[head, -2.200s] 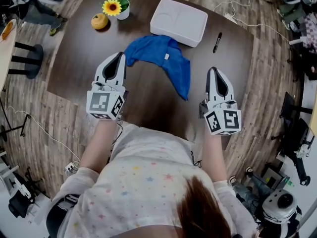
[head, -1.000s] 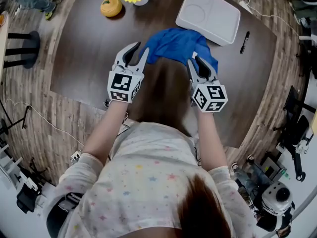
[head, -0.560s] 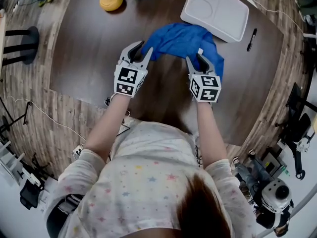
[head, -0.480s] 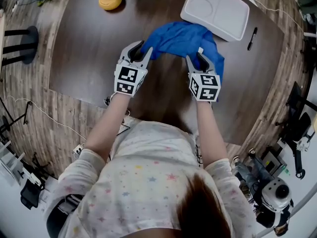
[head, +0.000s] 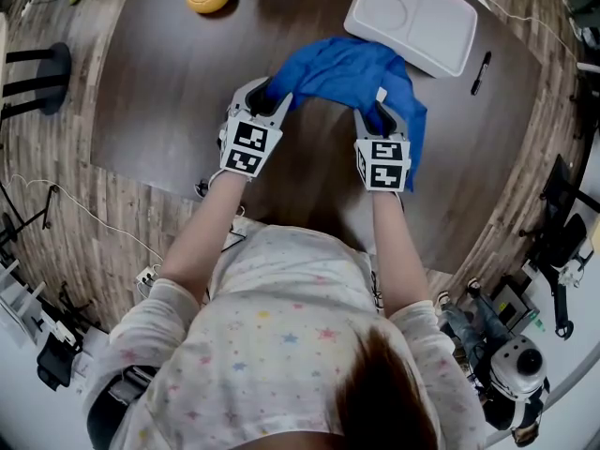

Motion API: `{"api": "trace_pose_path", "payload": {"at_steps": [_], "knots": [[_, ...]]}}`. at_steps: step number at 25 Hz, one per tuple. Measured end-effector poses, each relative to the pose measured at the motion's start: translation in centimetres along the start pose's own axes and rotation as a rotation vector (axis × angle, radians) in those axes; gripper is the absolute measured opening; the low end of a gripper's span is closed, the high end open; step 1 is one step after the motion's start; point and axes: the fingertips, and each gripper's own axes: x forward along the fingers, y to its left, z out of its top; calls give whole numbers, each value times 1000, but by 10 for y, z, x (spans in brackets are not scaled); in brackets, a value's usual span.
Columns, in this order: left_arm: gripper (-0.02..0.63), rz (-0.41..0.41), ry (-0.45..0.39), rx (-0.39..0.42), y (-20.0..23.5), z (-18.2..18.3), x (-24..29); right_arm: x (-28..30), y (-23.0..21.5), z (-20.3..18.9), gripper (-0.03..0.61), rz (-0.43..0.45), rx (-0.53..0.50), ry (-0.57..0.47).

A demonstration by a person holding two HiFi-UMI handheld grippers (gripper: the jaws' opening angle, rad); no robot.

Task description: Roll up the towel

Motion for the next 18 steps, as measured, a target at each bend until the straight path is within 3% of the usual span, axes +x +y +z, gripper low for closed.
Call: {"api": "trace_pose_path", "payload": {"at_steps": [3, 10, 15, 18], "knots": [[161, -7, 49, 38, -7, -9, 6, -1, -2, -1, 140, -9, -12, 1], [173, 38, 145, 45, 2, -21, 2, -9, -5, 3, 70, -18, -23, -28], [173, 5, 168, 27, 3, -24, 6, -14, -5, 7, 34, -17, -14, -54], [128, -25, 180, 37, -5, -24, 6, -21, -5, 10, 25, -16, -7, -72]]}}
